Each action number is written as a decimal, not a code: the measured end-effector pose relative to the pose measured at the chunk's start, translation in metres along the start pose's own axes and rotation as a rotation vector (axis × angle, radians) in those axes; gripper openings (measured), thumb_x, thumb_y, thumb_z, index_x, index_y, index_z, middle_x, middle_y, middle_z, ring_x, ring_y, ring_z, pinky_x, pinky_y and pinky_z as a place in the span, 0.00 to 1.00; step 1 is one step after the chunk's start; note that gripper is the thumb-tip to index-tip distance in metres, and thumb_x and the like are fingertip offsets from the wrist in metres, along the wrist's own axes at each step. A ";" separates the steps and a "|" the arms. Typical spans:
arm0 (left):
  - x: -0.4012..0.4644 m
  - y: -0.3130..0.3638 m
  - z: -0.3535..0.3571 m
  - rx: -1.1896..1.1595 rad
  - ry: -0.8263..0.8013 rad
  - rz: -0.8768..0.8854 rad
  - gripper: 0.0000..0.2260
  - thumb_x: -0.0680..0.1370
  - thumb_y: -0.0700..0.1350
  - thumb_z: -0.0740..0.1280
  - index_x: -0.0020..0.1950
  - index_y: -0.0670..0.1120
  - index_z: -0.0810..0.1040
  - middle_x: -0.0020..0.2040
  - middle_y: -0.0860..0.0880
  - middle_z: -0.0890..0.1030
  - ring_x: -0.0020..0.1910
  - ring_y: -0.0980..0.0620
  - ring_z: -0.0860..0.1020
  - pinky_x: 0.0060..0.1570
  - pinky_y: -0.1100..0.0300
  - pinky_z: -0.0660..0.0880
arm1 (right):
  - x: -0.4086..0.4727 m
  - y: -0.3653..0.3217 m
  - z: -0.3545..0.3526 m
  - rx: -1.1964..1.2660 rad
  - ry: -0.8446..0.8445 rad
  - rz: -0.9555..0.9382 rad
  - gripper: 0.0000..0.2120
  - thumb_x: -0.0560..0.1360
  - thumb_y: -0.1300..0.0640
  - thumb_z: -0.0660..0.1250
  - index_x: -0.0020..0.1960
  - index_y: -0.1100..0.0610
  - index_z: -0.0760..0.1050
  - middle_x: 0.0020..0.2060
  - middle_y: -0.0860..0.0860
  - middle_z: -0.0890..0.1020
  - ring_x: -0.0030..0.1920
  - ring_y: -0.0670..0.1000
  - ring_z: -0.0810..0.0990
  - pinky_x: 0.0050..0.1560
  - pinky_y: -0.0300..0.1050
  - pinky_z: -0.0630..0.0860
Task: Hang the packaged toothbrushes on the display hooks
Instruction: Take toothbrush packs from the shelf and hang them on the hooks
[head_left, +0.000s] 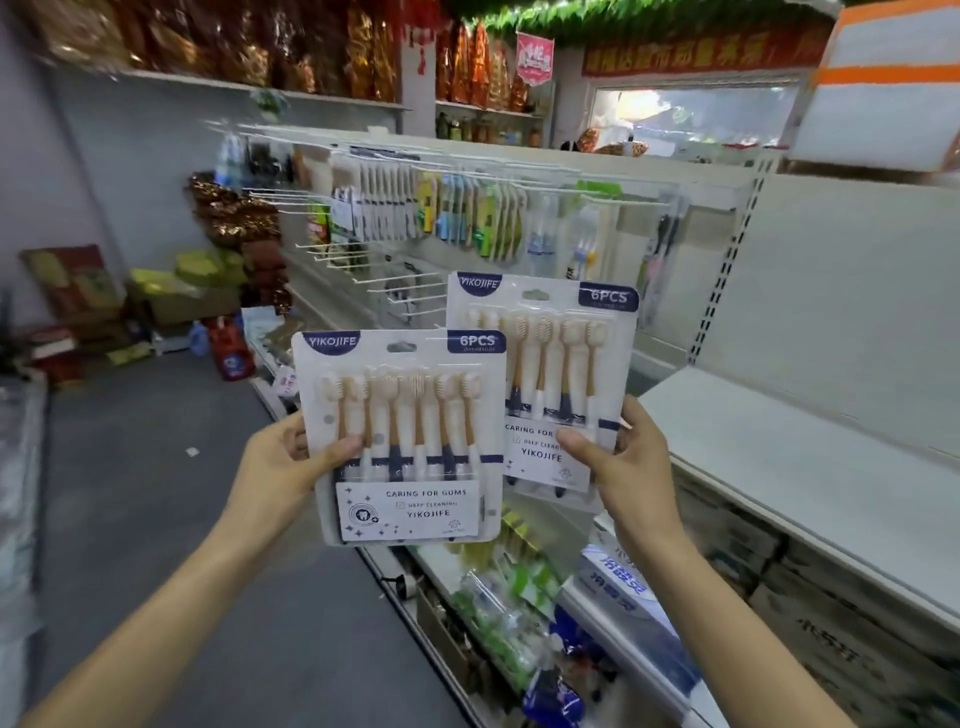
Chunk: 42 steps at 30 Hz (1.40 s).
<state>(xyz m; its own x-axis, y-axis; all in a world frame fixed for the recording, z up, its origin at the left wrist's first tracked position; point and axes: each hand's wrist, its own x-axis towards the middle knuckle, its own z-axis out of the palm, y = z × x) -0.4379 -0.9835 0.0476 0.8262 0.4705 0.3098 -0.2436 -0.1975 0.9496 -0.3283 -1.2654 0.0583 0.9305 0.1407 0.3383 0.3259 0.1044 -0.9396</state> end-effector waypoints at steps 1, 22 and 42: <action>0.002 -0.004 -0.010 -0.002 0.011 -0.007 0.10 0.73 0.34 0.72 0.52 0.45 0.82 0.44 0.55 0.87 0.41 0.62 0.84 0.39 0.72 0.76 | 0.005 0.005 0.013 0.006 -0.019 -0.008 0.19 0.72 0.68 0.74 0.59 0.54 0.77 0.52 0.51 0.86 0.53 0.51 0.85 0.58 0.57 0.81; 0.179 -0.122 -0.142 0.087 0.282 -0.098 0.13 0.67 0.42 0.80 0.50 0.48 0.84 0.46 0.49 0.87 0.44 0.53 0.85 0.44 0.64 0.81 | 0.172 0.162 0.224 0.097 -0.295 0.021 0.15 0.72 0.70 0.73 0.56 0.60 0.79 0.49 0.54 0.87 0.51 0.56 0.86 0.52 0.47 0.82; 0.356 -0.237 -0.226 0.070 0.237 -0.221 0.12 0.69 0.37 0.76 0.52 0.41 0.82 0.45 0.47 0.87 0.43 0.50 0.86 0.41 0.64 0.81 | 0.295 0.250 0.368 0.069 -0.171 0.180 0.16 0.70 0.72 0.74 0.55 0.59 0.79 0.46 0.53 0.87 0.47 0.55 0.87 0.44 0.44 0.83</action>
<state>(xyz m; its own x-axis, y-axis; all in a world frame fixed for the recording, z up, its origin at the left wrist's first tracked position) -0.2007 -0.5750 -0.0560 0.7121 0.6939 0.1068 -0.0288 -0.1232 0.9920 -0.0337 -0.8353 -0.0578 0.9285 0.3274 0.1750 0.1396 0.1290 -0.9818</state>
